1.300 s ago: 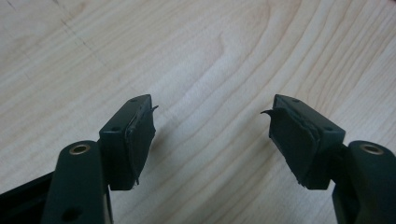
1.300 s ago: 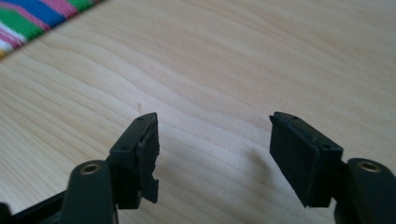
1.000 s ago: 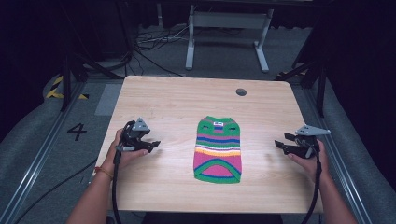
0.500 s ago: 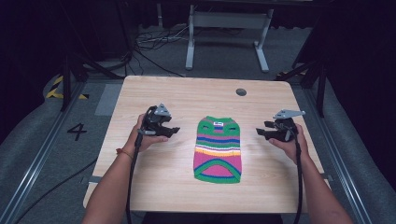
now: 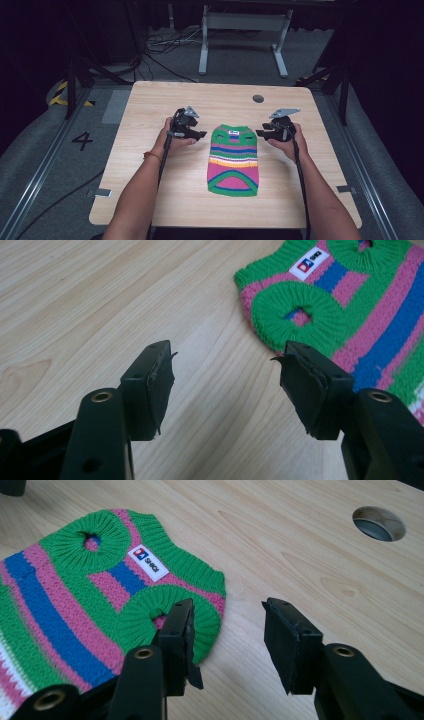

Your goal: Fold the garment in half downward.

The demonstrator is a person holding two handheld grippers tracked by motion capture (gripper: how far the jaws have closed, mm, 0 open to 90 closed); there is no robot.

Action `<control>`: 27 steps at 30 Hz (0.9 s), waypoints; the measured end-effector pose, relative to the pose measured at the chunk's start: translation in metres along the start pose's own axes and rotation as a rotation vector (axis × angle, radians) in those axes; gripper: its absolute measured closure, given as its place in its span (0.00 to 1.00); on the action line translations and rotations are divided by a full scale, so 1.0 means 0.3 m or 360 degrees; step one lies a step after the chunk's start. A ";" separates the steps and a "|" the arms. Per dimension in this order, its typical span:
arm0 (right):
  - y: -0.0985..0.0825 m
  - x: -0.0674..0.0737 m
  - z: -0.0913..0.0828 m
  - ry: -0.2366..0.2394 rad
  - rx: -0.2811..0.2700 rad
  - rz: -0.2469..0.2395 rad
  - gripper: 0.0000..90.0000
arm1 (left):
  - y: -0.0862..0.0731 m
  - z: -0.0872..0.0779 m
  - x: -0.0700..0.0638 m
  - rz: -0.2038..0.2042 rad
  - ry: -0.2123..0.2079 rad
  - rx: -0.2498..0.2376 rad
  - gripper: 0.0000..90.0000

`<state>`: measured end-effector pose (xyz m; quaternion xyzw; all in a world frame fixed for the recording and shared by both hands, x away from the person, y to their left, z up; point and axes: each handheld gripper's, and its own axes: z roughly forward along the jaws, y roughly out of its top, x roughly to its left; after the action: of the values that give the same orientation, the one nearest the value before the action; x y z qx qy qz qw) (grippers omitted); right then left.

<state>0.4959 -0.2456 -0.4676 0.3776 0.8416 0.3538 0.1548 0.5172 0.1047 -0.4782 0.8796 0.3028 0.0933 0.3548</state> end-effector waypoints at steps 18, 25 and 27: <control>0.024 0.008 0.129 0.0019 0.0062 0.0047 0.65 | 0.099 0.165 -0.034 -0.0037 -0.0026 0.0020 0.43; 0.017 0.000 0.156 0.0020 0.0094 0.0054 0.67 | 0.107 0.208 -0.047 -0.0023 -0.0020 0.0047 0.43; 0.012 -0.006 0.163 0.0040 0.0086 0.0072 0.67 | 0.103 0.214 -0.045 -0.0063 -0.0029 0.0020 0.43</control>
<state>0.5248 -0.2220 -0.4994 0.3961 0.8440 0.3391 0.1257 0.5451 0.0427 -0.5033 0.8765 0.3176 0.0762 0.3538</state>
